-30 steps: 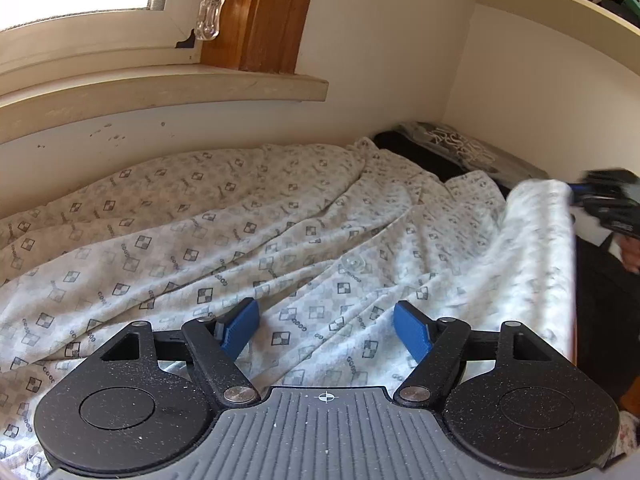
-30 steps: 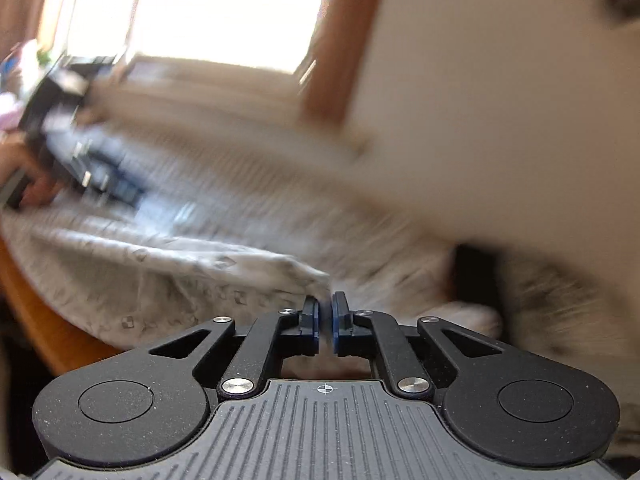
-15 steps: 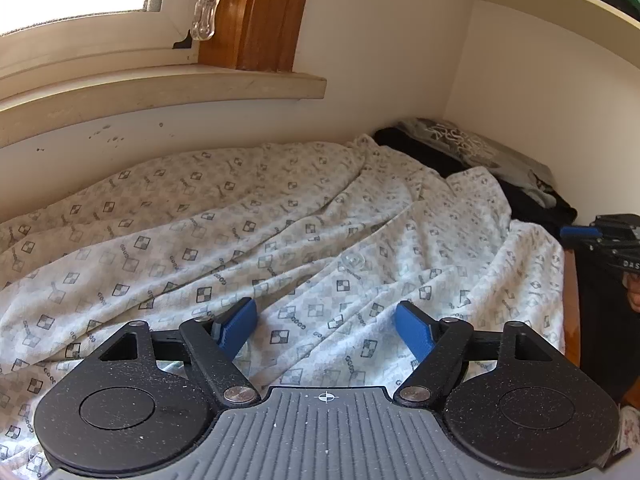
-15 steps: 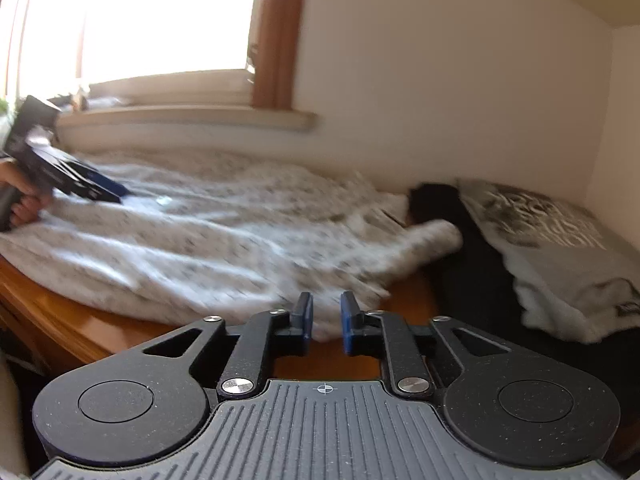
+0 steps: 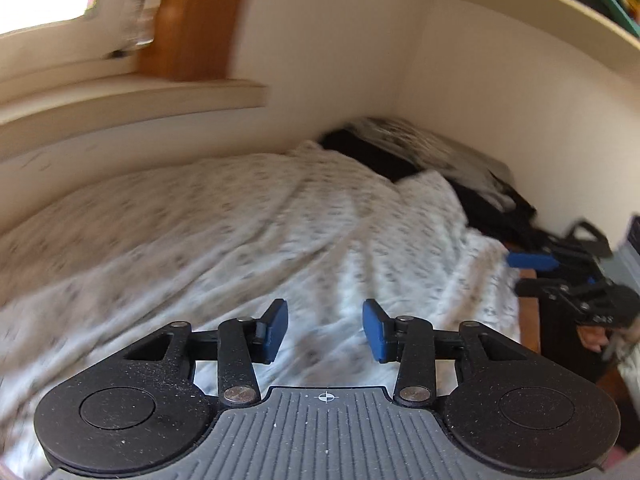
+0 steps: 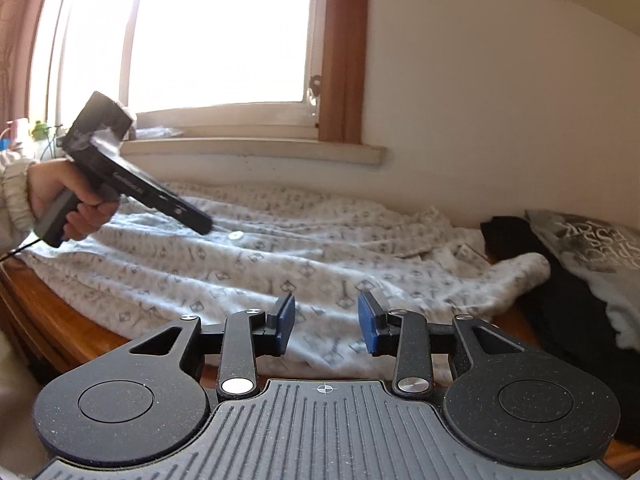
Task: Fold clothes
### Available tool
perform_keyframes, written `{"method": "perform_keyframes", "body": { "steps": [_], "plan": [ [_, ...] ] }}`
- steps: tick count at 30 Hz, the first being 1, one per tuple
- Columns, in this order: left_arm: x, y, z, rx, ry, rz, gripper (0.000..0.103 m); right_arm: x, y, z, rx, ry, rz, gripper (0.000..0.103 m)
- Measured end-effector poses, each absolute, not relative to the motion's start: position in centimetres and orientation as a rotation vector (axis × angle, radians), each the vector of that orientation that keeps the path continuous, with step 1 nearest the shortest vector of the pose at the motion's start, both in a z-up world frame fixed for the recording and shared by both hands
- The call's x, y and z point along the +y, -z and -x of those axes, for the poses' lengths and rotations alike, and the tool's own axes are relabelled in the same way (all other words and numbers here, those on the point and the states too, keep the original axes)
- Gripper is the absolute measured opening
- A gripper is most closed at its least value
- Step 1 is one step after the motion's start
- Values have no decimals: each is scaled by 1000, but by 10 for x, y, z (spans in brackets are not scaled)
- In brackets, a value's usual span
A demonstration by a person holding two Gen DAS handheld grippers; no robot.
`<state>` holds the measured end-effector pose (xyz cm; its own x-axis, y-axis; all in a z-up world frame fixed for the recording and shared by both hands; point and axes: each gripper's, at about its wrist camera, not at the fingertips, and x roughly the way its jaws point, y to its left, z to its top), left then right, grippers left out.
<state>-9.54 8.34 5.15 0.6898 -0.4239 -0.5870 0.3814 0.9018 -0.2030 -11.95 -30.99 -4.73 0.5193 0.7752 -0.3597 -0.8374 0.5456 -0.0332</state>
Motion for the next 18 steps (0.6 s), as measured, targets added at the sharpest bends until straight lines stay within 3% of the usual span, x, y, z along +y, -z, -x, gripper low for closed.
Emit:
{"method": "perform_keyframes", "body": {
  "steps": [2,5,7,8,9,14,18],
  "plan": [
    [71,-49,88,704,481,25,44,-305,54,118,361,-977,257,35],
    [59,-45,84,728,510,-31,60,-311,59,118,411,-981,270,35],
    [55,-43,82,715,520,-54,60,-318,60,116,429,-982,252,35],
    [54,-42,82,712,528,-51,48,-319,61,116,426,-979,249,35],
    [55,-43,83,692,548,-33,6,-320,62,115,427,-979,240,35],
    [89,-62,96,430,430,187,0,-323,63,118,428,-978,220,35],
    [103,-51,85,506,344,193,0,-328,63,116,430,-980,214,35]
  ]
}}
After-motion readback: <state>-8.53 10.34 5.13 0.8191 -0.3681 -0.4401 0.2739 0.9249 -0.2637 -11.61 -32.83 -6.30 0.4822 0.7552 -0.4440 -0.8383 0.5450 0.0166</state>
